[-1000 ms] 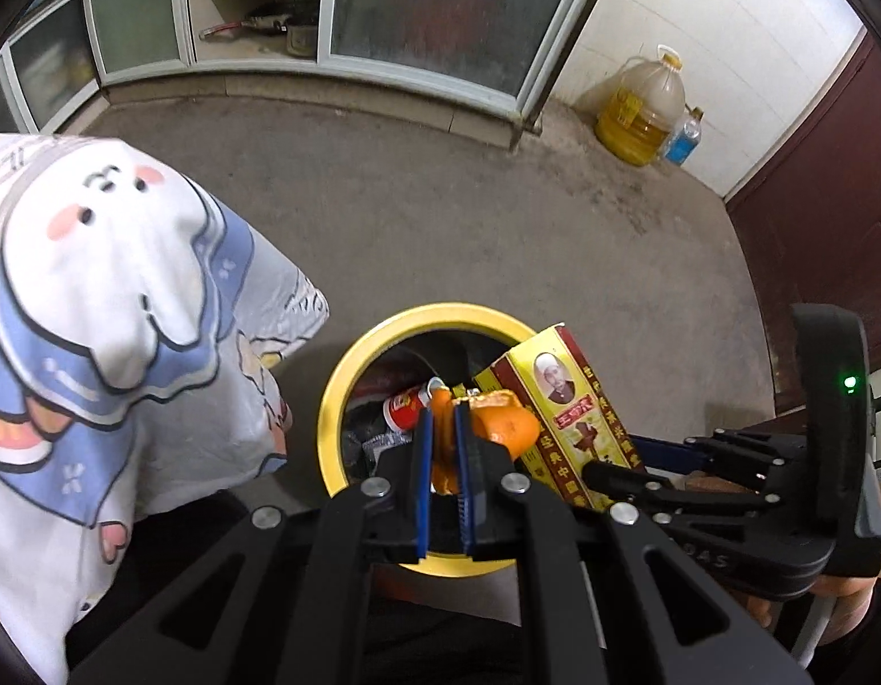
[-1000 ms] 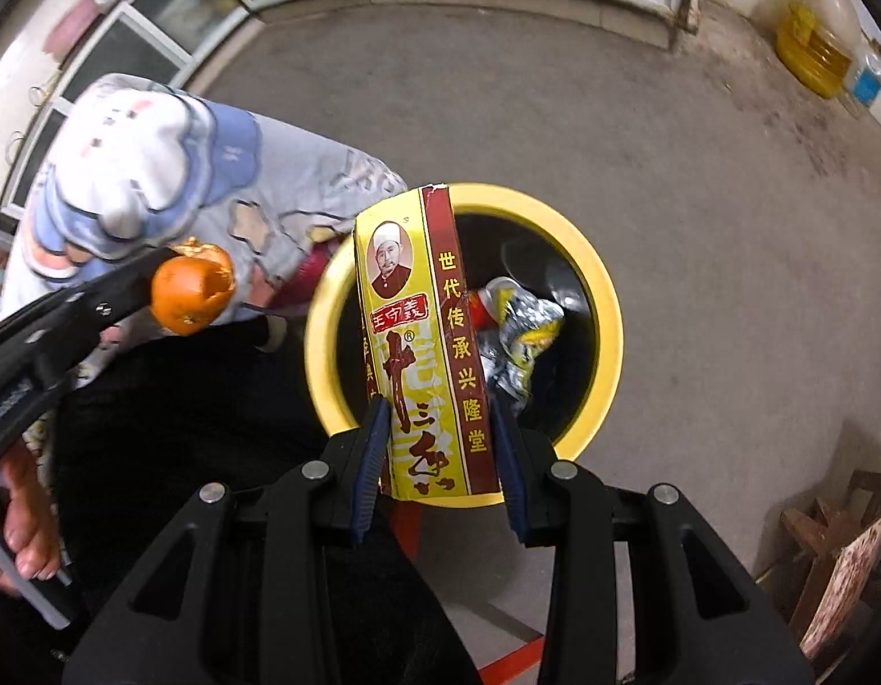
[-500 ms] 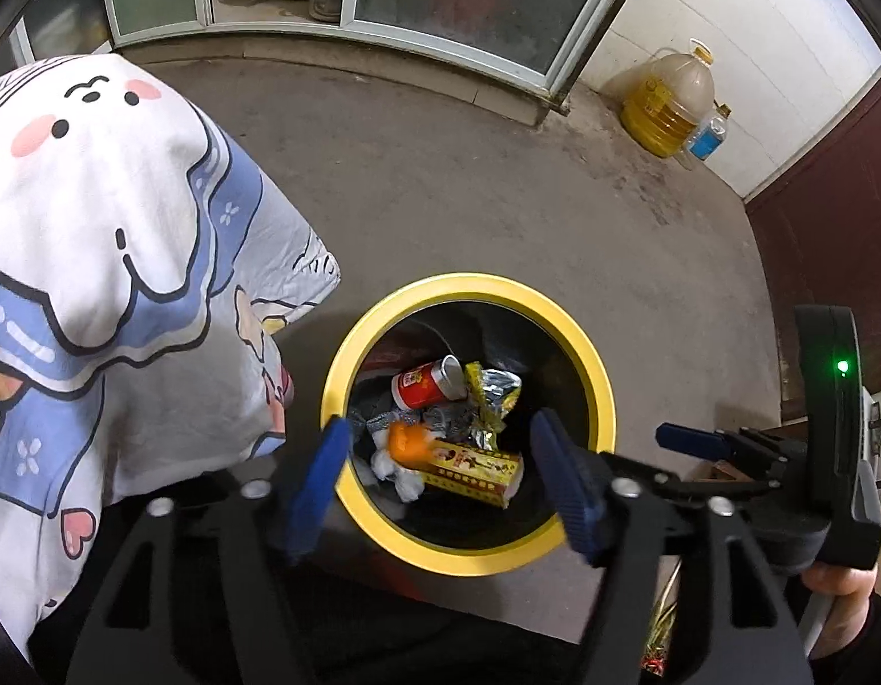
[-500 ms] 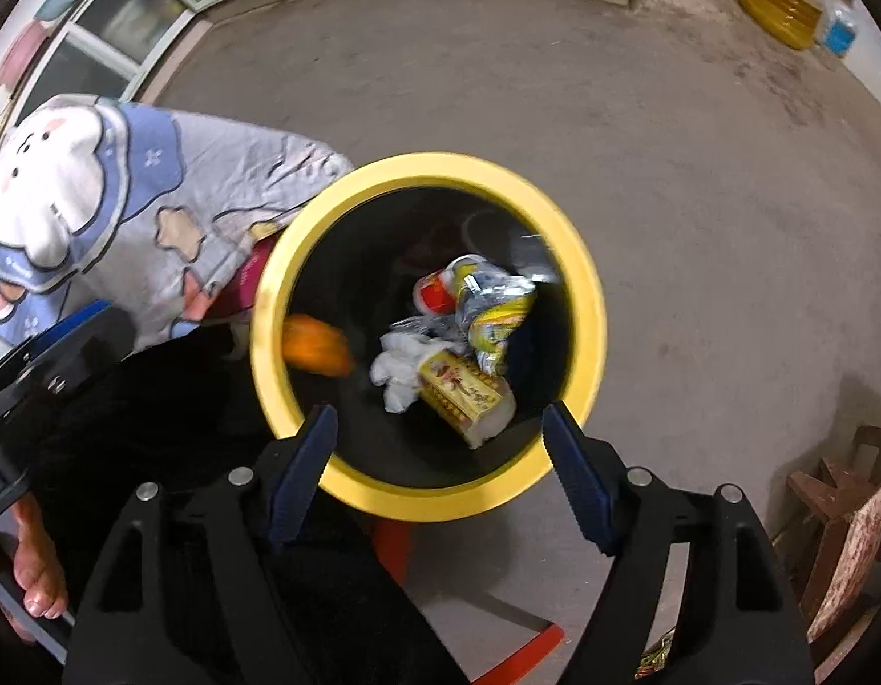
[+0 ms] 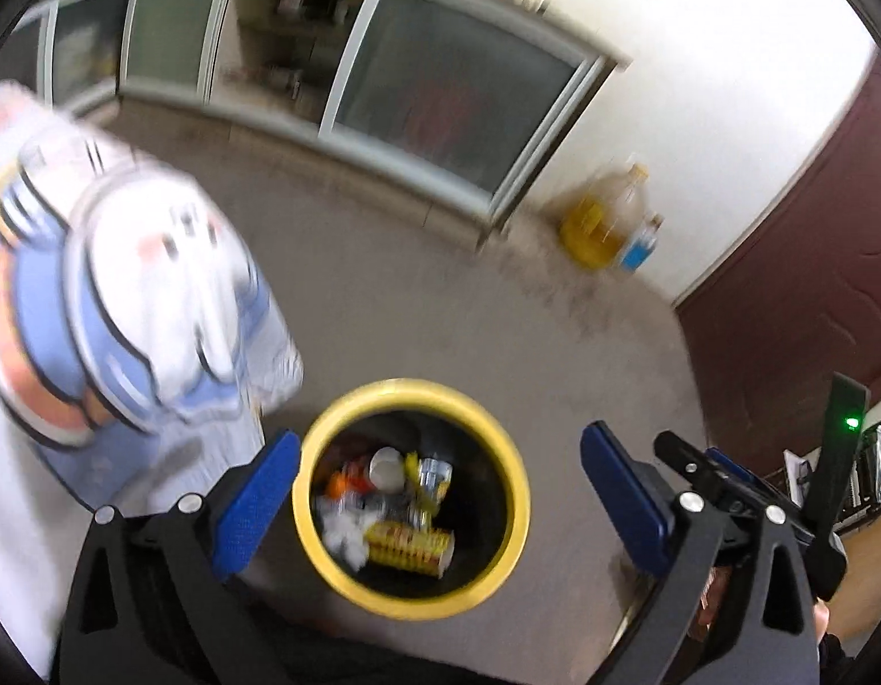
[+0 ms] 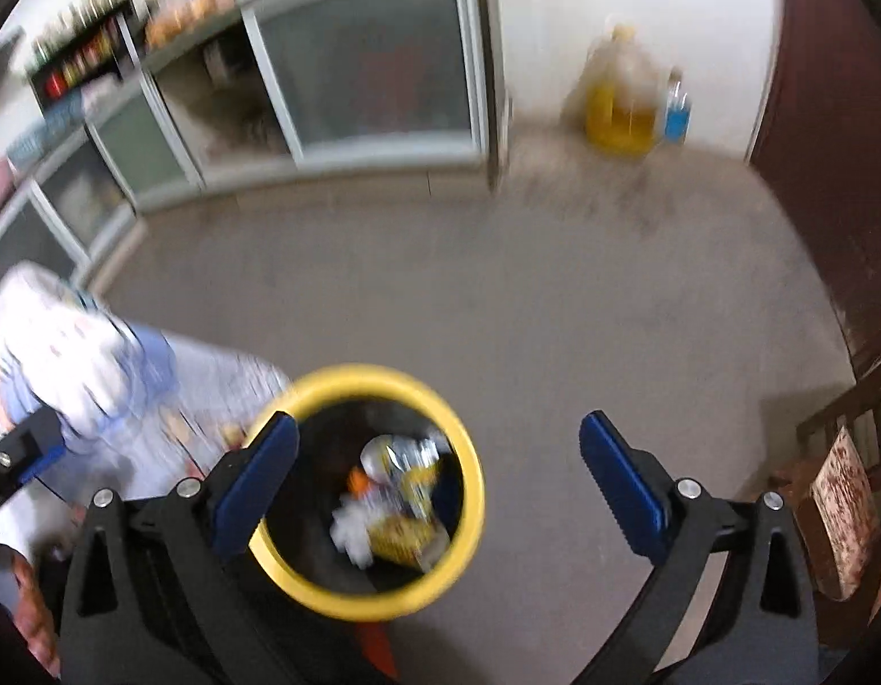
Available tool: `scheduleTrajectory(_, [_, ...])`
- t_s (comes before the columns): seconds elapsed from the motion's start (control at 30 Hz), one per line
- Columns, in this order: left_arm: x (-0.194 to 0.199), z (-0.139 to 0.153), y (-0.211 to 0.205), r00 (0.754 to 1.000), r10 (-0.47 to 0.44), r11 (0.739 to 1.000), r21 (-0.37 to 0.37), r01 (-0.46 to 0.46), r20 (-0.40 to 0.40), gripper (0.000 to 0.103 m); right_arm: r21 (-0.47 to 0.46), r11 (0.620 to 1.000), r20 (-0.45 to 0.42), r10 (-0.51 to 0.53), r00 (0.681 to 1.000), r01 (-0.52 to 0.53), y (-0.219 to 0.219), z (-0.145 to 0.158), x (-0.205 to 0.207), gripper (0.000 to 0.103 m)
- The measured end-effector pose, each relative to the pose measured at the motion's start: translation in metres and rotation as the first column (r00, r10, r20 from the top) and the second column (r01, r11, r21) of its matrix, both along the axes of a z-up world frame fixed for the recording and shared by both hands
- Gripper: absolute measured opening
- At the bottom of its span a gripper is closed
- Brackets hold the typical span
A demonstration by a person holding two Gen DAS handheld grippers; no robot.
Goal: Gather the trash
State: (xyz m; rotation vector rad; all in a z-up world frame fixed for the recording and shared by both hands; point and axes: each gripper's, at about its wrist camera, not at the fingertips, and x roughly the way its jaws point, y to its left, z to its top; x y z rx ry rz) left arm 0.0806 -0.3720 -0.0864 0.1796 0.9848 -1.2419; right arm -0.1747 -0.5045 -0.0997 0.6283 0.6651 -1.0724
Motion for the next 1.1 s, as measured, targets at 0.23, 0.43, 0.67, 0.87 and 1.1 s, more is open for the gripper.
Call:
scheduleTrajectory(0.23, [-0.016,0.073,0.052,0.991,0.048,0.972,-0.234,-0.018,0.124,0.095,-0.388,0.922,0.031,0.007,1.000,0.005,0.080,0.081,0.013,0.095])
scheduleTrajectory(0.43, [-0.029,0.114,0.098,0.959,0.137,0.938,-0.343,-0.046,0.247,0.095,-0.654,0.734,0.098,-0.156,0.983,0.182,0.153,0.131,0.020,0.095])
scheduleTrajectory(0.67, [-0.031,0.131,0.152,0.896,0.283,0.913,-0.382,-0.143,0.342,0.095,-0.693,0.685,0.210,-0.106,0.972,0.225,0.198,0.161,0.009,0.095])
scheduleTrajectory(0.87, [-0.031,0.126,0.201,0.826,0.408,0.895,-0.349,-0.279,0.388,0.095,-0.631,0.762,0.162,-0.057,0.985,0.148,0.212,0.153,0.021,0.095])
scheduleTrajectory(1.1, [-0.033,0.118,0.235,0.825,0.467,0.870,-0.332,-0.364,0.318,0.095,-0.595,0.797,0.122,-0.040,0.992,0.106,0.238,0.131,0.015,0.095])
